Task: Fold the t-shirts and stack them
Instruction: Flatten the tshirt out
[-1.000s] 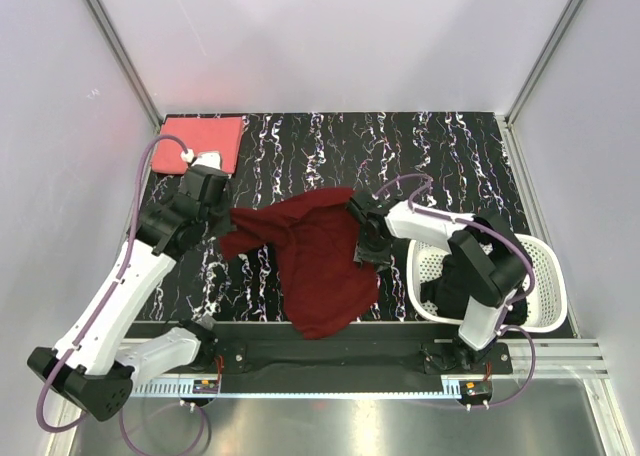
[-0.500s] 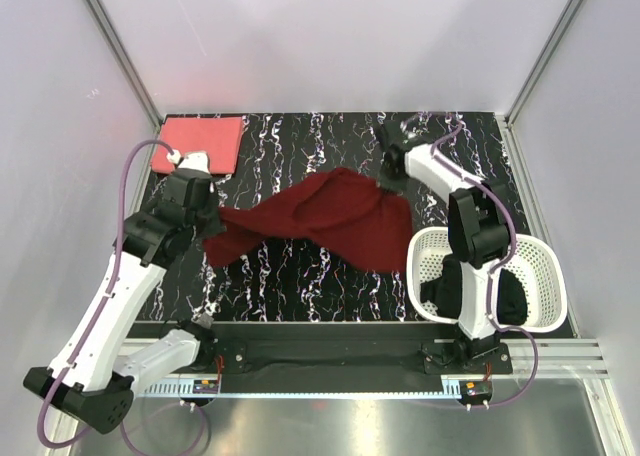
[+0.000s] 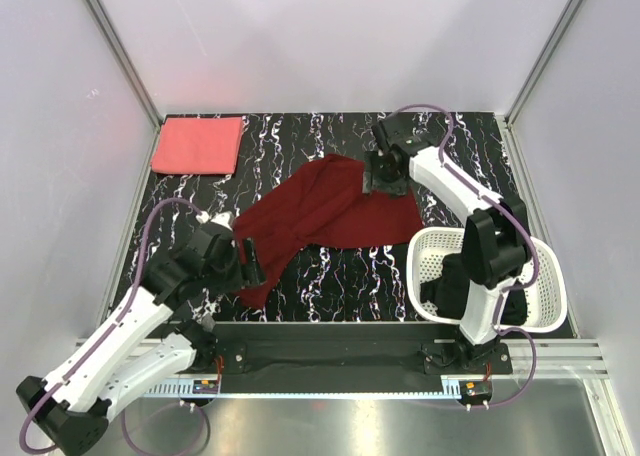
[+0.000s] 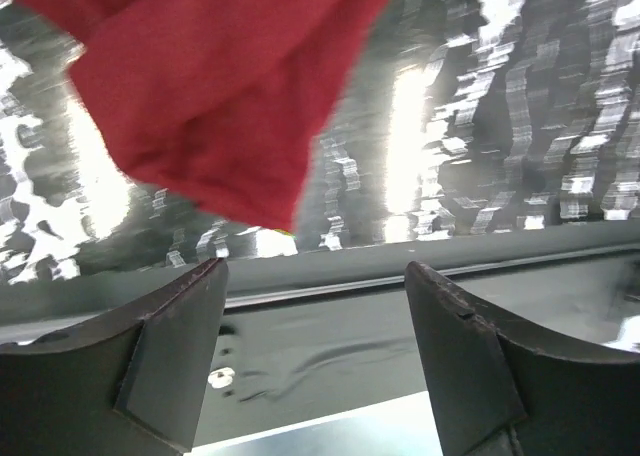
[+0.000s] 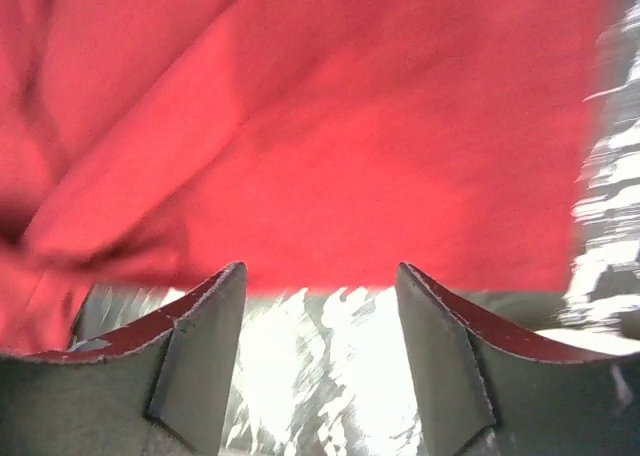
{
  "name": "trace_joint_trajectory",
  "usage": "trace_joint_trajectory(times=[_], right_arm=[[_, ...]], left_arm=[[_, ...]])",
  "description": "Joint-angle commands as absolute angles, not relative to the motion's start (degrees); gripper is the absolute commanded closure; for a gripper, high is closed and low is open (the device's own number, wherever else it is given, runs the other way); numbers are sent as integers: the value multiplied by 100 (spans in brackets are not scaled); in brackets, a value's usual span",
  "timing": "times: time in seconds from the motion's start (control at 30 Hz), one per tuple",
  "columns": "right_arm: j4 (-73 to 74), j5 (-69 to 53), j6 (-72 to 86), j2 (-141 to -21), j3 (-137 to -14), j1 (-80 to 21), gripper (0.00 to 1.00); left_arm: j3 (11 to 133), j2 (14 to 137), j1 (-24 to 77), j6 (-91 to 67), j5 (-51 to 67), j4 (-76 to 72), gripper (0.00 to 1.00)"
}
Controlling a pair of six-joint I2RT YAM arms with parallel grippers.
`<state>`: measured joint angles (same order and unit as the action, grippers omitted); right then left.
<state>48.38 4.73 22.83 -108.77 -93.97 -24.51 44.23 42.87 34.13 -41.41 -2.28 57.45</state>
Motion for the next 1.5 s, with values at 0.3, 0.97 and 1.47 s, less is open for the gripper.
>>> trace_joint_trajectory(times=[0.3, 0.97, 1.47], right_arm=[[4456, -545, 2515, -10028, -8437, -2979, 36], [4342, -562, 2487, -9334, -7699, -2839, 36], [4289, -528, 2601, -8956, -7032, -2769, 36]], left_arm=[[5800, 7249, 2514, -2734, -370, 4177, 16], [5476, 8385, 2233, -2338, 1327, 2970, 100], [4921, 6505, 5388, -4474, 292, 3749, 32]])
